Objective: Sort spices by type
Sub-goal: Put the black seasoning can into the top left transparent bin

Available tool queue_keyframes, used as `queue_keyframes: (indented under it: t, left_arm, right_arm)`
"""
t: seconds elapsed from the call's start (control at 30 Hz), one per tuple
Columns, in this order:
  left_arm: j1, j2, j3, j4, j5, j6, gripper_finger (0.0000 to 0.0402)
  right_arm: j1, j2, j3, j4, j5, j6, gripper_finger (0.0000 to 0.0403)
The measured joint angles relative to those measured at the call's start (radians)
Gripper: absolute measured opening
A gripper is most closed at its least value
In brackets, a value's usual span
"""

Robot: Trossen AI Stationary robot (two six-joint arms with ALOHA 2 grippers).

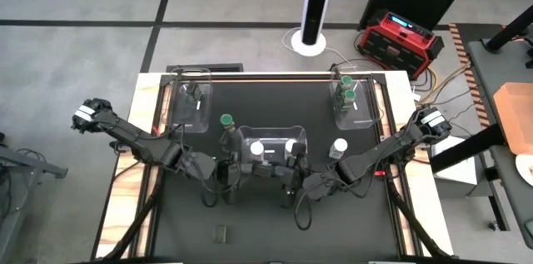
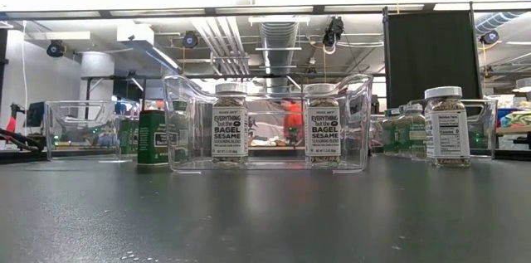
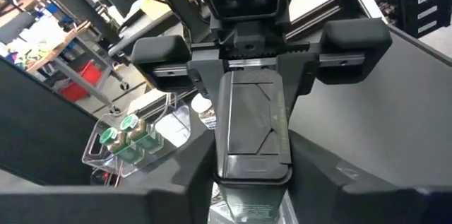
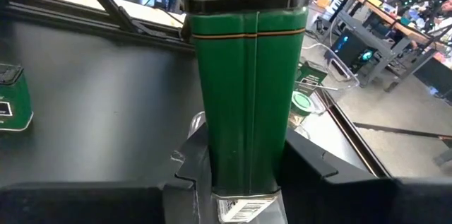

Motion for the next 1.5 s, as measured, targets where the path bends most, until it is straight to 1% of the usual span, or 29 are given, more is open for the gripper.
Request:
queue_keyframes:
  t: [0.07, 0.17, 0.23, 0.3, 0.4, 0.5, 0.6, 0.63, 0.7, 0.77, 0.8, 0.87, 0.93, 1.0, 1.03, 1.1, 1.37, 1.5]
  left_arm:
    - [0.0, 0.0, 0.0, -0.003, 0.0, 0.002, 0.0114]
    - [0.0, -0.002, 0.0, -0.01, -0.001, 0.003, 0.0114]
    - [0.0, -0.006, 0.014, -0.052, -0.009, 0.002, 0.0114]
    - [0.001, -0.014, 0.044, -0.131, -0.025, -0.001, 0.0115]
    - [0.008, -0.035, 0.103, -0.299, -0.059, -0.018, 0.0118]
    - [0.032, -0.058, 0.172, -0.476, -0.088, -0.104, 0.0119]
    - [0.064, -0.077, 0.222, -0.668, -0.178, -0.227, 0.012]
    - [0.075, -0.083, 0.231, -0.74, -0.217, -0.277, 0.012]
    - [0.102, -0.103, 0.238, -0.868, -0.33, -0.41, 0.012]
    - [0.13, -0.125, 0.238, -0.981, -0.436, -0.616, 0.0121]
    - [0.146, -0.138, 0.228, -1.048, -0.472, -0.735, 0.0121]
    - [0.177, -0.166, 0.198, -1.185, -0.51, -1.0, 0.0121]
    - [0.209, -0.192, 0.164, -1.319, -0.511, -1.248, 0.0122]
    - [0.239, -0.219, 0.116, -1.409, -0.51, -1.419, 0.0122]
    - [0.252, -0.232, 0.089, -1.43, -0.51, -1.477, 0.0122]
    - [0.272, -0.255, 0.031, -1.428, -0.507, -1.545, 0.0122]
    - [0.368, -0.322, -0.144, -1.403, -0.489, -1.71, 0.0122]
    - [0.418, -0.366, -0.235, -1.326, -0.473, -1.736, 0.0122]
  right_arm:
    - [0.0, 0.0, 0.0, -0.001, 0.0, 0.0, 0.0111]
    - [0.0, 0.0, 0.0, -0.001, 0.0, 0.0, 0.0111]
    - [0.0, 0.0, 0.0, 0.002, 0.0, 0.0, 0.0116]
    - [0.0, -0.005, 0.0, 0.003, 0.003, 0.013, 0.014]
    - [0.003, -0.026, 0.0, -0.008, 0.002, 0.027, 0.019]
    - [0.006, -0.054, 0.0, -0.069, -0.001, 0.062, 0.0231]
    - [0.004, -0.09, 0.0, -0.153, 0.002, 0.124, 0.0259]
    - [0.003, -0.101, 0.0, -0.17, 0.006, 0.144, 0.0266]
    - [0.004, -0.117, 0.0, -0.209, 0.006, 0.177, 0.0275]
    - [0.005, -0.119, -0.002, -0.21, 0.003, 0.197, 0.0281]
    - [0.005, -0.119, -0.005, -0.214, 0.002, 0.198, 0.0283]
    - [0.005, -0.117, -0.007, -0.217, 0.001, 0.199, 0.0284]
    - [0.005, -0.115, -0.011, -0.213, 0.002, 0.201, 0.0282]
    - [0.003, -0.113, -0.019, -0.213, 0.002, 0.203, 0.0278]
    - [0.002, -0.113, -0.026, -0.207, 0.001, 0.209, 0.0275]
    - [0.002, -0.113, -0.037, -0.197, 0.001, 0.212, 0.027]
    - [0.0, -0.113, -0.068, -0.191, 0.002, 0.237, 0.026]
    - [0.0, -0.113, -0.073, -0.177, 0.002, 0.236, 0.0265]
